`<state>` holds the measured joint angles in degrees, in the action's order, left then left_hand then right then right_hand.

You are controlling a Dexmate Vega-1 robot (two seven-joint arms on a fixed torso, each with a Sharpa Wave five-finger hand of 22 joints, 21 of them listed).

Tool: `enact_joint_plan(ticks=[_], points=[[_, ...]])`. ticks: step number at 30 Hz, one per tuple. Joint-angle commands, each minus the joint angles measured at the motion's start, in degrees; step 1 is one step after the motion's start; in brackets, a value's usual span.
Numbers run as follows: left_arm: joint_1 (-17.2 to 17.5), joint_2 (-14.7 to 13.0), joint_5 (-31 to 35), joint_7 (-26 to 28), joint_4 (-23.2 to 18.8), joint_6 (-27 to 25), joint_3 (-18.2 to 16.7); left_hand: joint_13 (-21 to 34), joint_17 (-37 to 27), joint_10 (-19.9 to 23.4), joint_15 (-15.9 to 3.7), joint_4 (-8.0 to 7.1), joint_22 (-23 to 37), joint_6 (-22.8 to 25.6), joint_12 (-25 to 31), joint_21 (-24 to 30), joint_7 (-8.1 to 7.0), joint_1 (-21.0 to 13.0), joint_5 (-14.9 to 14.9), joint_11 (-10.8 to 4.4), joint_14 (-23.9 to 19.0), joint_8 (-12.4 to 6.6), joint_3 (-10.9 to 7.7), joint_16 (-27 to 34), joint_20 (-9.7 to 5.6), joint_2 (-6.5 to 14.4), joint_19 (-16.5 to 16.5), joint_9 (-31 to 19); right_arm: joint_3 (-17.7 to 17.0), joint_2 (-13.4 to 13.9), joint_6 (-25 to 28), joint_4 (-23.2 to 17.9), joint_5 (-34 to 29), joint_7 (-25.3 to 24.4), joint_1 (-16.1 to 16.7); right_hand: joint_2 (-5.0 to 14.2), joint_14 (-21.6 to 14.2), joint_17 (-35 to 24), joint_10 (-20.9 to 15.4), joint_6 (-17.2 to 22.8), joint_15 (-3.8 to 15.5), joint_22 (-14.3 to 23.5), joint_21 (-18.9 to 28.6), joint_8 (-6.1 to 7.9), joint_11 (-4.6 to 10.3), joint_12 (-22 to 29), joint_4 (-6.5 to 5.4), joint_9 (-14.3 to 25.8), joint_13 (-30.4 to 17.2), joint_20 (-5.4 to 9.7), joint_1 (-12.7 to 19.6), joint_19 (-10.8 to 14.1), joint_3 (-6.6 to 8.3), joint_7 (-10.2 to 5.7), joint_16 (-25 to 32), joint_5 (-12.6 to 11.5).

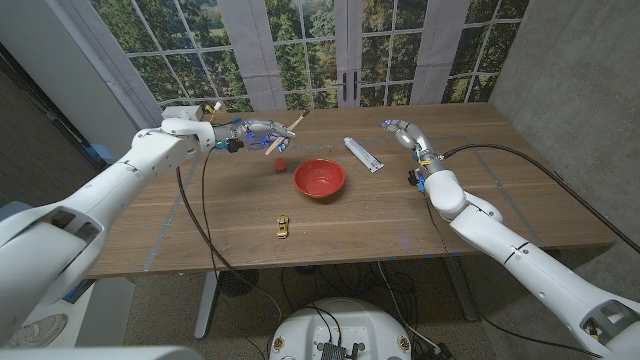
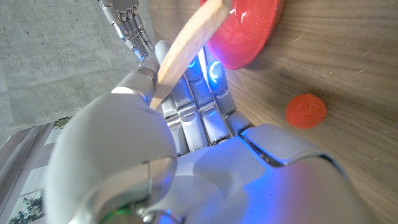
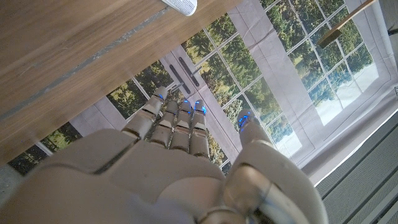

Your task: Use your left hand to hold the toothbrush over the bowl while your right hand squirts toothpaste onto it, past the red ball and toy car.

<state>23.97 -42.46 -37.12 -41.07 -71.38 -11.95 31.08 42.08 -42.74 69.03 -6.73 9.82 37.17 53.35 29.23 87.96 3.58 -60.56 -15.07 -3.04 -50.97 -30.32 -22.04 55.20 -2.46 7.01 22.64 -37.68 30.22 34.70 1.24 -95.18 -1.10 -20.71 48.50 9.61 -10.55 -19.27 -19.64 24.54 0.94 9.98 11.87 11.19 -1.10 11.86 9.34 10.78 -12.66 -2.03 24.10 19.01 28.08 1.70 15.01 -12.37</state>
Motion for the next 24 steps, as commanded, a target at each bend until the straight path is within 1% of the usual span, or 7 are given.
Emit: enact_joint_plan(ticks=[1,18,24], points=[[-0.78,1.27,-0.40,-2.13,3.30,1.75,-0.09,0.07,-0.14,0.30,-3.57,-0.04,-0.14,1.77,-0.01,0.34,0.65,-1.95,-0.54,-0.10,0.21,-0.06,-0.34,0.47,-3.72,2.10,0.39,-3.36,3.75,-1.35,4.15,2.41,-4.99,-0.28,-4.29,-0.11,0.19,-0.13,-0.20,0.18,0.24,0.30,0.06,0.02,0.63,-0.11,0.26,0.22,-0.08,0.30,0.67,0.28,0.32,-0.27,-0.13,-0.29],[-1.40,2.08,-0.34,-3.02,5.07,2.40,-0.12,0.17,0.45,0.31,-3.60,-0.09,-1.53,1.85,0.08,0.72,0.71,-1.74,-0.80,-0.16,0.57,0.21,-0.48,1.26,-3.70,2.10,0.31,-3.61,8.46,-3.26,10.03,6.46,-10.40,0.55,-10.14,-0.03,0.51,-0.18,0.40,-0.36,0.68,0.31,0.07,-0.03,0.94,-0.21,0.15,0.25,-0.10,0.47,1.72,0.33,0.59,-0.64,-0.19,-0.52],[-1.32,2.14,-0.24,-2.67,5.17,2.27,-0.14,0.19,0.69,0.25,-3.75,-0.08,-1.93,1.76,0.08,0.82,0.72,-1.72,-0.87,-0.06,0.67,0.35,-0.53,1.47,-3.74,2.12,0.28,-3.66,10.17,-3.68,12.83,7.41,-11.42,2.59,-12.22,-0.05,0.52,-0.22,0.39,-0.49,0.52,0.32,0.13,0.00,0.98,-0.12,0.05,0.27,-0.11,0.18,2.21,0.52,0.64,-0.56,-0.14,-0.62]])
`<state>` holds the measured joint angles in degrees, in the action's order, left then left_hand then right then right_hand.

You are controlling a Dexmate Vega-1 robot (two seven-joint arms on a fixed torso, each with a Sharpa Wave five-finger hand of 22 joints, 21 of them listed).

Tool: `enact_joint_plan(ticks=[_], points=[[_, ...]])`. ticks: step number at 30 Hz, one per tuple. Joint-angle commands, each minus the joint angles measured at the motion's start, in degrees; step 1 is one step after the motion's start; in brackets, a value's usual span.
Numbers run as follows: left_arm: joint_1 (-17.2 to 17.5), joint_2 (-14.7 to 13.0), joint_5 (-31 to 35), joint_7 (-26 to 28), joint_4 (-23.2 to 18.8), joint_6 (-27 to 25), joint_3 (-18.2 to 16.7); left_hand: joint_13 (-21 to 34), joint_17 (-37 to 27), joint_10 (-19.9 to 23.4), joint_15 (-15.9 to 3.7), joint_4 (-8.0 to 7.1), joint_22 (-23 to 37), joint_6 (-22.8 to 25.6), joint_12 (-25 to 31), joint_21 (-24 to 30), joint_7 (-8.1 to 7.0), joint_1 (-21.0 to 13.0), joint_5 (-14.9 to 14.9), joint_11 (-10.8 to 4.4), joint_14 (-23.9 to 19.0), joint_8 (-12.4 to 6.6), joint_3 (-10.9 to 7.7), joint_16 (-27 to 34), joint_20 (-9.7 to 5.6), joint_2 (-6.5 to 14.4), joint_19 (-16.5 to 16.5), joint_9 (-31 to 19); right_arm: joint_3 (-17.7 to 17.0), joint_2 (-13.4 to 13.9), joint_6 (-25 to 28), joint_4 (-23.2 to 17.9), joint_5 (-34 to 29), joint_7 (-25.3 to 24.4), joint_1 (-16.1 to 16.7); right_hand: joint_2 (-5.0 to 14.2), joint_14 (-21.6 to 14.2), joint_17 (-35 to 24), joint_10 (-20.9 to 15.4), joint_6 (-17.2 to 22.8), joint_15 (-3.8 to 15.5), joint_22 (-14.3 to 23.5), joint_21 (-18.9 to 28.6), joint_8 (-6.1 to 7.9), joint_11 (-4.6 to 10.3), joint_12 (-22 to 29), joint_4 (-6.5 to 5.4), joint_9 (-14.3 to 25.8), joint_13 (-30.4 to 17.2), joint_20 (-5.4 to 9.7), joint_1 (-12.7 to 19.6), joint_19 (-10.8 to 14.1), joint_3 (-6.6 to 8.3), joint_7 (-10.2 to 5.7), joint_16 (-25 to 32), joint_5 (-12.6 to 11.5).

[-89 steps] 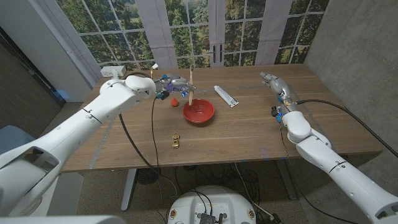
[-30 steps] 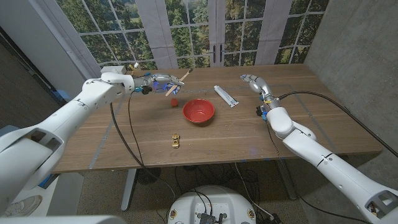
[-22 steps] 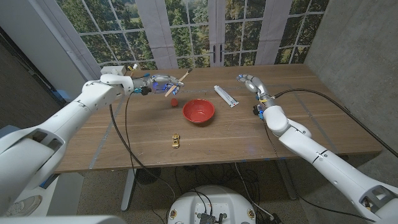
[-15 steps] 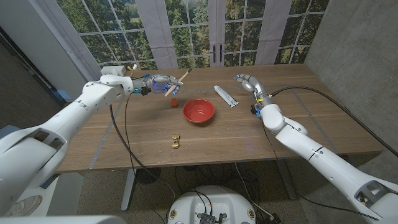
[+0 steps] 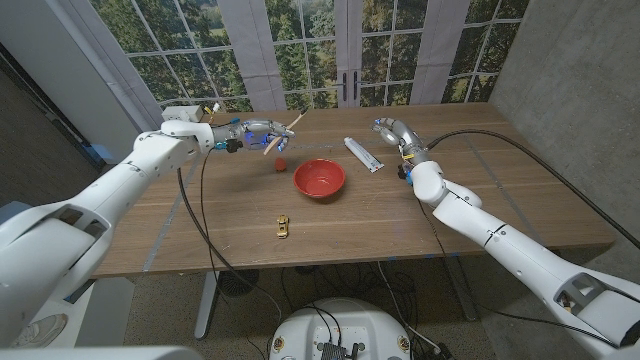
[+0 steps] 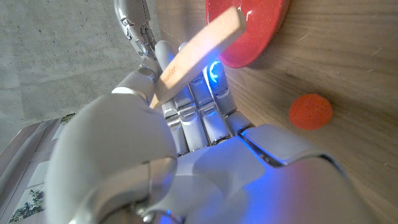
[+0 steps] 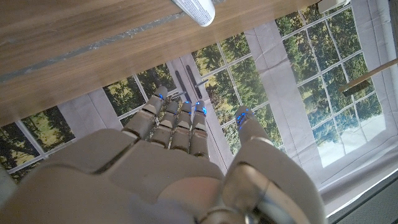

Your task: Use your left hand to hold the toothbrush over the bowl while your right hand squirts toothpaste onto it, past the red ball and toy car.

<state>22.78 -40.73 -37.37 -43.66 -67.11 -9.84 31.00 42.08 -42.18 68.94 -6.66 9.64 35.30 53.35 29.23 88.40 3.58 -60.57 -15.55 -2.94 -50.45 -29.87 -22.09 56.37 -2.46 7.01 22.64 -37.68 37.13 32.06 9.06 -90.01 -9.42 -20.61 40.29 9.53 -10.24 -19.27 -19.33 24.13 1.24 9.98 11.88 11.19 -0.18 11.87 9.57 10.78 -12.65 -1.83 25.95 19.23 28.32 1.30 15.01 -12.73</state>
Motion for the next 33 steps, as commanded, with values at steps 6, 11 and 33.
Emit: enact_joint_plan(ticks=[6,11,33], points=[[-0.03,-0.30,0.78,1.19,-0.56,-0.54,0.05,0.65,0.13,-0.09,-3.79,-0.01,-0.39,1.60,0.19,0.58,0.71,-1.59,-0.40,-0.43,0.25,0.20,-0.52,0.63,-3.48,2.30,0.29,-3.48,4.17,-1.49,5.02,3.80,-2.85,3.63,-5.33,0.03,0.27,-0.24,0.19,-0.24,0.20,0.32,0.10,-0.02,0.07,-0.12,-0.23,0.27,-0.13,0.15,0.58,0.27,0.42,-0.27,-0.14,-0.31],[0.69,-1.30,1.11,4.08,-3.14,-2.31,-0.30,0.92,0.24,-0.68,-4.24,-0.07,-0.65,1.08,0.13,0.85,0.72,-1.57,-0.41,-0.65,0.60,0.82,-0.67,0.73,-3.35,2.64,0.56,-3.04,4.58,-1.58,4.88,4.50,-2.58,4.27,-5.99,0.05,0.27,-0.26,0.20,-0.25,0.30,0.32,0.14,0.01,0.06,-0.10,-0.26,0.28,-0.13,0.28,0.74,0.38,0.43,-0.24,-0.11,-0.34],[3.32,-2.79,1.66,12.64,-8.80,-3.66,-1.91,-10.88,8.96,4.78,-6.05,-2.49,-6.00,-2.70,-8.55,1.30,2.29,0.46,4.84,-6.01,-10.42,6.29,-10.57,-4.34,-7.94,4.33,10.83,3.16,5.35,-1.32,3.82,5.72,-2.36,5.16,-6.90,0.09,0.44,-0.34,0.28,-0.34,0.29,0.30,0.14,0.10,0.12,-0.02,-0.40,0.30,-0.15,1.13,1.55,0.52,0.44,-0.30,-0.08,-0.45]])
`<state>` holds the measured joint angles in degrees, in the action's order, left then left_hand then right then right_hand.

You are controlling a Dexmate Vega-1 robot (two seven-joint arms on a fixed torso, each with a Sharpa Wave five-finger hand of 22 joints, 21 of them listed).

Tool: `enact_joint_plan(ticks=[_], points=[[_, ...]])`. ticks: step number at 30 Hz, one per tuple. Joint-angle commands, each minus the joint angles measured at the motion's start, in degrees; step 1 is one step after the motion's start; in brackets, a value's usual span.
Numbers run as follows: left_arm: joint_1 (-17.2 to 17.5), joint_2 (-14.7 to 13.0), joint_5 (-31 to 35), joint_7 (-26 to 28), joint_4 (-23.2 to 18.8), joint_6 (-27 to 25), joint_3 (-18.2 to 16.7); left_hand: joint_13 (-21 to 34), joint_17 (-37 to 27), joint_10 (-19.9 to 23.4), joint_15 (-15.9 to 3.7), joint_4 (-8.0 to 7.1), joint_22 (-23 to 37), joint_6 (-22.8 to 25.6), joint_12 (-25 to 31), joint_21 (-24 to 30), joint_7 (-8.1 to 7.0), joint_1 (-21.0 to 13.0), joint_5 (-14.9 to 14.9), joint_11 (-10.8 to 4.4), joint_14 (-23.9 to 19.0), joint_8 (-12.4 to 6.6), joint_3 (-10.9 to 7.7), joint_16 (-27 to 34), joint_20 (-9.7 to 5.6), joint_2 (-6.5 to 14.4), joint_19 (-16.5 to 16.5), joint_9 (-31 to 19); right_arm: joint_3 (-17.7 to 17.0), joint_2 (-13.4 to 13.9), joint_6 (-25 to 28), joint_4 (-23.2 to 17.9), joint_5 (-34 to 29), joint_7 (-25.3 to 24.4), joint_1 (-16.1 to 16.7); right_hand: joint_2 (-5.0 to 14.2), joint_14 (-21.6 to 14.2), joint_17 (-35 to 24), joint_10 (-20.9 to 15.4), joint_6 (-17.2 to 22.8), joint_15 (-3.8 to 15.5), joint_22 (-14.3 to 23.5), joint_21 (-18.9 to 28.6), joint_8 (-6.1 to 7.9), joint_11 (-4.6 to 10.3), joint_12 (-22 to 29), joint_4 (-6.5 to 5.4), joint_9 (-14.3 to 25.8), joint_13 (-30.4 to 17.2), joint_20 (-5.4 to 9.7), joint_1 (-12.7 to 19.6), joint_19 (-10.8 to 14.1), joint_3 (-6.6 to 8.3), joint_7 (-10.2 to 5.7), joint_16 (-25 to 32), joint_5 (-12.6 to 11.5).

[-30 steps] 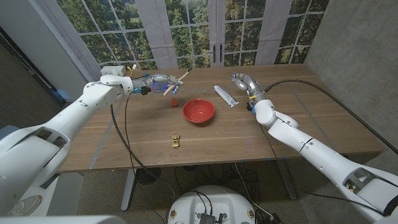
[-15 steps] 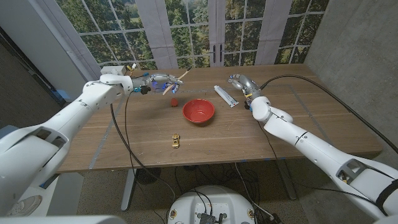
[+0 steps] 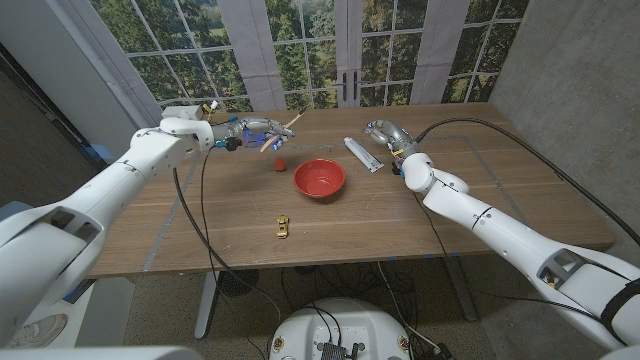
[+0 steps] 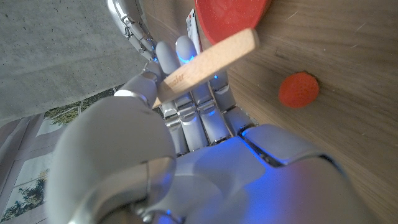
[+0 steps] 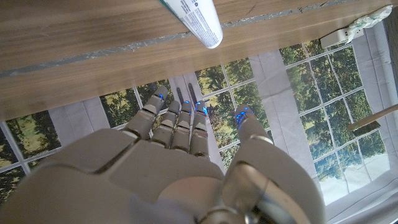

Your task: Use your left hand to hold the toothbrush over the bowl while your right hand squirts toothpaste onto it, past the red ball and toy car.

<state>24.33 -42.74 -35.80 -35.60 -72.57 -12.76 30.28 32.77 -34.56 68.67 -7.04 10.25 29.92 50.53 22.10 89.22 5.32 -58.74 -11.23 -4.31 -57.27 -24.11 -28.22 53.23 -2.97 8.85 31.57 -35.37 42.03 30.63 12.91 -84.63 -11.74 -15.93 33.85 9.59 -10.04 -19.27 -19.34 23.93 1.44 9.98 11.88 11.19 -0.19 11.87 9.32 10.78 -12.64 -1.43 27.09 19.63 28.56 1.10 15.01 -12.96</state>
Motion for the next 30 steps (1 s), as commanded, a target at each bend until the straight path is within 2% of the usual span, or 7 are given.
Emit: enact_joint_plan(ticks=[1,5,9,10,17,30], points=[[1.66,-0.84,0.21,4.36,-3.27,-0.65,-1.06,-2.17,2.18,5.15,-5.77,-3.46,-0.99,0.18,-2.07,0.47,1.04,-0.96,0.56,-4.99,-3.99,0.93,-5.30,-2.05,-7.61,2.51,2.66,1.43,0.49,0.16,0.14,0.24,-0.08,0.58,-0.48,0.03,0.26,-0.35,0.31,-0.12,0.11,0.30,0.14,0.11,0.14,-0.03,-0.17,0.31,-0.16,0.73,0.42,0.13,0.18,-0.10,-0.08,-0.22],[1.49,-1.03,0.36,4.46,-3.48,-1.08,-0.85,-5.04,4.85,4.66,-6.06,-4.48,-2.63,-0.09,-3.67,0.36,3.11,0.70,0.39,-4.79,-6.50,4.79,-8.85,-5.28,-8.17,2.40,4.69,4.29,1.11,0.23,1.52,-0.27,-1.14,0.62,-0.67,-0.46,0.49,-0.41,0.59,-0.22,0.21,0.31,-0.01,0.10,0.40,-0.07,-0.43,0.32,-0.18,0.82,0.14,-0.25,-0.29,-0.21,-0.13,-0.01],[1.44,-0.93,0.02,4.52,-3.37,-1.32,-0.96,-6.32,6.09,4.34,-6.09,-4.94,-3.05,0.28,-4.12,0.57,3.89,1.67,0.28,-4.88,-7.48,6.56,-10.14,-7.01,-8.38,2.30,5.96,5.54,2.20,-0.08,4.15,-0.78,-3.05,0.35,-1.07,-1.99,0.62,-0.44,1.17,-0.55,-0.27,0.32,-0.02,-0.01,0.55,-0.21,-0.83,0.33,-0.20,-0.11,-1.08,-0.29,-1.63,-0.13,-0.18,0.78],[1.45,-0.89,-0.11,4.55,-3.33,-1.39,-1.02,-7.09,6.58,4.33,-6.12,-5.04,-3.24,0.72,-4.30,0.67,4.05,2.22,0.29,-4.88,-8.41,7.51,-10.81,-7.76,-8.56,2.18,6.64,6.26,2.50,-0.20,4.92,-0.86,-3.55,0.30,-1.22,-2.37,0.60,-0.43,1.41,-0.76,-0.37,0.32,-0.01,-0.07,0.60,-0.28,-0.88,0.33,-0.20,-0.34,-1.36,-0.26,-1.96,-0.12,-0.19,1.00],[1.48,-0.55,-1.05,3.99,-2.55,-1.34,-1.31,-8.62,7.36,5.58,-6.05,-4.34,-3.72,1.72,-4.12,0.62,4.09,3.09,0.55,-3.21,-10.63,9.18,-11.68,-9.07,-8.75,1.77,7.66,7.65,4.21,-1.35,9.17,-0.73,-6.00,0.01,-2.28,-3.73,0.87,-0.40,2.08,-1.94,-0.31,0.34,0.05,-0.38,0.68,-0.41,-0.89,0.32,-0.20,-1.20,-2.19,-0.05,-3.13,-0.54,-0.34,1.82],[2.12,-0.99,-1.21,4.44,-3.10,-1.14,-1.51,-9.91,6.95,6.21,-6.00,-4.04,-3.30,2.89,-4.17,0.75,3.78,3.89,0.72,-3.27,-11.83,10.24,-12.50,-9.78,-8.87,2.01,7.44,8.60,8.53,-4.61,13.90,3.90,-9.66,0.40,-6.01,-4.10,1.94,-0.35,3.02,-3.07,-0.18,0.37,-0.08,-0.51,1.06,-0.59,-0.81,0.33,-0.19,-1.60,-2.34,-0.40,-3.68,-1.01,-0.79,2.21]])
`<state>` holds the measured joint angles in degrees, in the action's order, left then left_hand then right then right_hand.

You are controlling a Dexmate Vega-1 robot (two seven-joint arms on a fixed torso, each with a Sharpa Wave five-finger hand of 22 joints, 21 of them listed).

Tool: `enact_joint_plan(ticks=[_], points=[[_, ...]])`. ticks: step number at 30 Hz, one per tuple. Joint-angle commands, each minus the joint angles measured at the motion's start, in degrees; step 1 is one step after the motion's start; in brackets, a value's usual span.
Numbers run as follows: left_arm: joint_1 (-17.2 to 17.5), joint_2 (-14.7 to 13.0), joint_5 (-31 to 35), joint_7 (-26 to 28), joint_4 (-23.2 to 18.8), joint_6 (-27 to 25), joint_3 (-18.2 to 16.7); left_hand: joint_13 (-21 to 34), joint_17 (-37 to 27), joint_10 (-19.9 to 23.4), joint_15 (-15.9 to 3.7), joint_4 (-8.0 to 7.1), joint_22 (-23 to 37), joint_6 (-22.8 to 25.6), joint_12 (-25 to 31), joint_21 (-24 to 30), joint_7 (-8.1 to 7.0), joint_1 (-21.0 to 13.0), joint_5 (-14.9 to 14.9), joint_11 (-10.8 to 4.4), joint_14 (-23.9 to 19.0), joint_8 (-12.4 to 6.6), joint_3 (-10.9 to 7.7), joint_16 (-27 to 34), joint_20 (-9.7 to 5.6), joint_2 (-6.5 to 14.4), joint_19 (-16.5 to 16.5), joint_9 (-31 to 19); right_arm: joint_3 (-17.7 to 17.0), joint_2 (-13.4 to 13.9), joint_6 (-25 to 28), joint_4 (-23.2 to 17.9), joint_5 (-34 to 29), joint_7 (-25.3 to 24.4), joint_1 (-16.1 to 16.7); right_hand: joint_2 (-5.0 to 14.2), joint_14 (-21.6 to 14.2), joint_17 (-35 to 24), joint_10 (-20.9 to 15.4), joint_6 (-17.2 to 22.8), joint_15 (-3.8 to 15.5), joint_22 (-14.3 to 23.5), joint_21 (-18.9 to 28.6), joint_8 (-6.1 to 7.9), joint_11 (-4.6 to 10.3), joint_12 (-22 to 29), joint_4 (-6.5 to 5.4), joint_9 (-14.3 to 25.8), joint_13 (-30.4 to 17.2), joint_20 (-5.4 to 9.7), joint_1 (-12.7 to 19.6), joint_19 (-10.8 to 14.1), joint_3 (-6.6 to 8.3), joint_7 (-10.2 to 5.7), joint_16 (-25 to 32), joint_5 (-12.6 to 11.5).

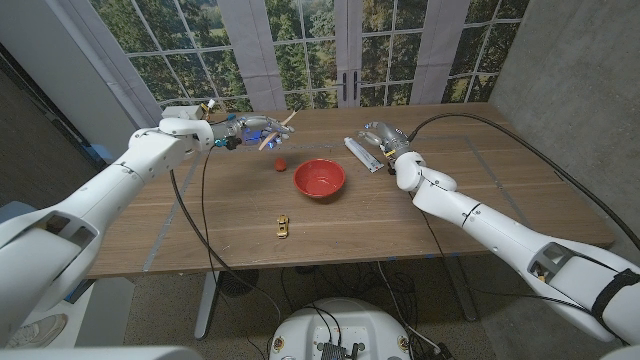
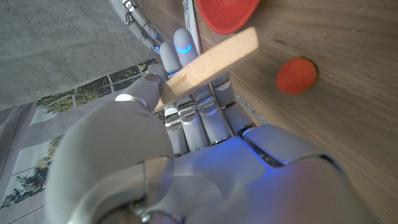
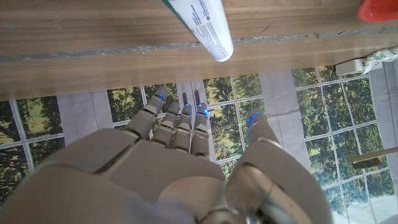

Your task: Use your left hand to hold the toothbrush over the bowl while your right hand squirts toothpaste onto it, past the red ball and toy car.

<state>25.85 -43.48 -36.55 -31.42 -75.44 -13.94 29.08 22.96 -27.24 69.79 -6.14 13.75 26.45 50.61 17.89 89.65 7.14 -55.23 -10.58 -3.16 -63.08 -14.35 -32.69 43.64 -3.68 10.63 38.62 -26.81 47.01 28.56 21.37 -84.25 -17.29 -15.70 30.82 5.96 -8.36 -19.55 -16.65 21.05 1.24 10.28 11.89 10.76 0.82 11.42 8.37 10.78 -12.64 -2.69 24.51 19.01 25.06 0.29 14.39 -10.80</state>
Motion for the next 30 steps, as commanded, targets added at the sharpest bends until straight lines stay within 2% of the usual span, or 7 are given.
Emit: enact_joint_plan(ticks=[1,10,16,20,30], points=[[0.65,-0.26,-0.53,0.33,-0.26,-0.01,-0.36,-0.14,-0.39,5.12,-6.90,-7.53,0.19,2.85,0.03,0.34,1.96,0.39,0.07,-4.38,-6.06,0.51,-8.06,-0.22,-8.16,0.24,0.41,0.07,3.83,-2.70,5.40,3.99,-4.24,0.21,-3.23,-0.46,0.28,-0.06,0.36,-0.21,0.09,0.07,-0.09,-0.07,0.08,-0.13,0.16,0.33,-0.20,-0.30,0.26,0.22,-0.18,-0.23,-0.18,0.05],[0.84,-0.32,-0.66,0.39,-0.25,0.16,-0.43,-0.67,-0.91,5.39,-6.88,-7.28,0.51,3.51,0.13,0.34,1.89,0.84,0.16,-4.61,-6.58,1.19,-8.62,-0.63,-8.17,0.32,0.11,0.63,6.58,-5.33,6.93,9.07,-6.08,-0.56,-5.72,-0.41,0.50,0.04,0.79,-1.03,0.01,0.08,-0.01,-0.07,0.15,-0.13,0.46,0.34,-0.19,-0.62,0.76,0.41,-0.25,-0.19,-0.30,0.14],[0.86,-0.35,-0.73,0.29,-0.17,0.14,-0.43,-0.59,-1.16,5.48,-6.89,-7.15,0.64,3.87,0.34,0.36,1.93,1.00,0.20,-4.63,-6.81,1.42,-8.85,-0.77,-8.22,0.35,0.04,0.85,7.94,-6.65,7.09,11.86,-6.76,-1.28,-6.91,-0.50,0.68,0.11,1.12,-1.45,0.33,0.09,-0.09,-0.05,0.59,-0.16,0.61,0.35,-0.18,-0.32,1.02,0.20,-0.36,-0.49,-0.39,0.23],[0.97,-0.41,-0.80,0.38,-0.25,0.16,-0.51,-0.49,-1.38,5.47,-6.89,-7.05,0.87,3.98,0.49,0.40,1.95,1.12,0.23,-4.59,-6.94,1.65,-9.03,-0.88,-8.22,0.37,-0.16,1.01,8.88,-7.51,7.39,13.67,-7.18,-1.57,-7.64,-0.97,0.31,0.31,0.83,-1.32,-0.33,0.06,0.19,0.21,0.10,0.05,1.03,0.34,-0.14,-1.23,1.61,1.02,-0.47,0.15,-0.34,0.35],[1.37,-0.83,-1.00,0.68,-0.87,-0.04,-0.76,-0.68,-1.92,5.52,-6.90,-6.82,0.96,4.26,0.58,0.34,1.97,1.36,0.29,-4.50,-7.19,2.11,-9.40,-1.08,-8.23,0.40,-0.28,1.36,10.68,-9.92,6.77,19.15,-6.73,-1.21,-9.87,-1.29,0.30,0.52,0.82,-1.44,0.02,0.05,0.13,0.35,0.38,0.13,1.16,0.34,-0.11,-0.83,2.19,1.04,-0.65,-0.19,-0.43,0.49]])
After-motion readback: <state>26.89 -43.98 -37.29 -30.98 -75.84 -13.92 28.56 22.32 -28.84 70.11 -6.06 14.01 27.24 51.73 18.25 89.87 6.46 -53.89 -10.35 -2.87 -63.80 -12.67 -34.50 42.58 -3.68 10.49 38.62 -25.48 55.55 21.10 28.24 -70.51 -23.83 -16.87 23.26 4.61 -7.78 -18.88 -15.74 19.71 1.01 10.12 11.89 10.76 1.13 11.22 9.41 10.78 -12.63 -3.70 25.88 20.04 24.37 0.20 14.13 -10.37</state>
